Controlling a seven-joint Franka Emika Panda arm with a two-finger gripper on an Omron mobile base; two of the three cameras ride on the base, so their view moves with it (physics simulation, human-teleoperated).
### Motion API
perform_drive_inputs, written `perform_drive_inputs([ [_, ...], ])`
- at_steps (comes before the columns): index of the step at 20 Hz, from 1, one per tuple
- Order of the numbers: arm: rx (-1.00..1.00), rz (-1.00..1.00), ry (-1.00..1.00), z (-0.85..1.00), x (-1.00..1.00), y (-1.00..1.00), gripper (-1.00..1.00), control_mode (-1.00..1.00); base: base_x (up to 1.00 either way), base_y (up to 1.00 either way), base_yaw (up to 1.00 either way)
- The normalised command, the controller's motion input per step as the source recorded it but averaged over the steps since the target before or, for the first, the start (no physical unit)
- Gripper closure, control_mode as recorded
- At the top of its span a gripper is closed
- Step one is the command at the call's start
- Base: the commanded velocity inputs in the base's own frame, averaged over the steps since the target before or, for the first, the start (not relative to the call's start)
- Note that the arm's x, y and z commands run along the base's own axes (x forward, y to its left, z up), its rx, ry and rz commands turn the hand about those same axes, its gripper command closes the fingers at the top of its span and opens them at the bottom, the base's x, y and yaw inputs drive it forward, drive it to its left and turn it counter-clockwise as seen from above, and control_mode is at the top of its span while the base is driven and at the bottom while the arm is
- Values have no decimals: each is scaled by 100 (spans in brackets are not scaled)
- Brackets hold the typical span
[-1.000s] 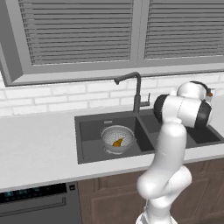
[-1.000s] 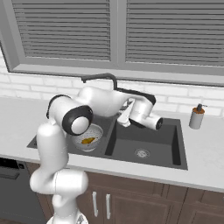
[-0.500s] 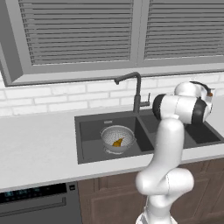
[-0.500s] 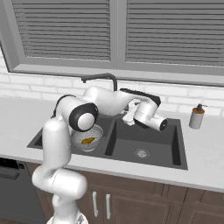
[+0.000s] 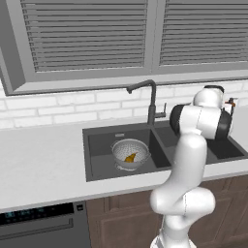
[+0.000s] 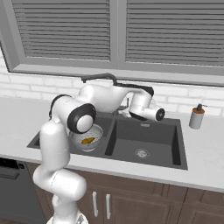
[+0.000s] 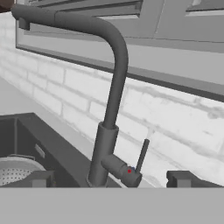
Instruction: Put the colander in the sink, put the pear in the colander, and turn on the sink faucet and pour water over the colander.
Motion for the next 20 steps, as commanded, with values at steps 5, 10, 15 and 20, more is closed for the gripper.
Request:
perform_drive_inputs([
  [5, 0, -9, -5, -14, 8, 23, -100, -100, 0, 0, 0],
  [10, 0, -7, -6, -9, 13, 18, -100, -100, 0, 0, 0],
  [15, 1, -2, 0, 0, 22, 0, -100, -100, 0, 0, 0],
  [20, 1, -3, 0, -8, 18, 1, -100, -100, 0, 0, 0],
])
